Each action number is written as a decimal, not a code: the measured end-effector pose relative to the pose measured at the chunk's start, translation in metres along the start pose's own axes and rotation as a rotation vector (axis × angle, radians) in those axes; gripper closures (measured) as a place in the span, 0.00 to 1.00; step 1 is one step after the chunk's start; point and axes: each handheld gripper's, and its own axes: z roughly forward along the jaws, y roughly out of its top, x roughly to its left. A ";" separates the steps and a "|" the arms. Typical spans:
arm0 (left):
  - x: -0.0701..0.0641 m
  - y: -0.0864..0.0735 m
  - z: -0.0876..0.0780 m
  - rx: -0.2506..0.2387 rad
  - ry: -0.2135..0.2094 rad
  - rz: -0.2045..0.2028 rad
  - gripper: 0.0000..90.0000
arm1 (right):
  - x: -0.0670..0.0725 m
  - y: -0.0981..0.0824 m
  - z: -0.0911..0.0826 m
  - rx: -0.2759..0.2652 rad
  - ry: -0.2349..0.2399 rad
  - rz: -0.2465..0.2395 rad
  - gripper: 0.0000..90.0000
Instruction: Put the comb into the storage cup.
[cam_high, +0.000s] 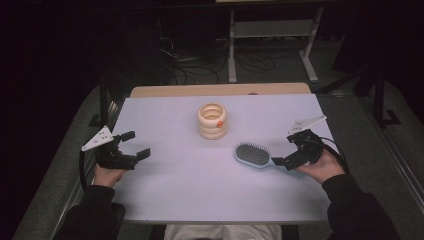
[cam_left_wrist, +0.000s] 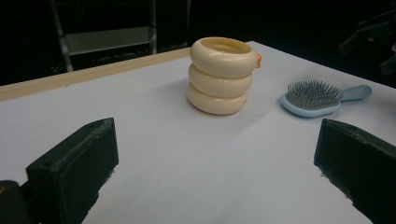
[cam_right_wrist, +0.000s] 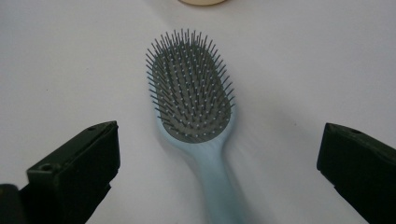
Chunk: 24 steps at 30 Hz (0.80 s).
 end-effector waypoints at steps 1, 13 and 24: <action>0.000 0.000 0.000 0.000 0.001 -0.001 0.00 | 0.000 0.001 0.003 0.008 0.003 -0.004 0.00; 0.000 0.000 0.001 0.008 -0.012 0.000 0.00 | -0.004 0.000 0.017 0.084 0.006 -0.023 0.00; 0.000 0.000 0.001 0.014 -0.013 0.002 0.00 | -0.007 -0.001 0.031 0.154 0.018 -0.034 0.00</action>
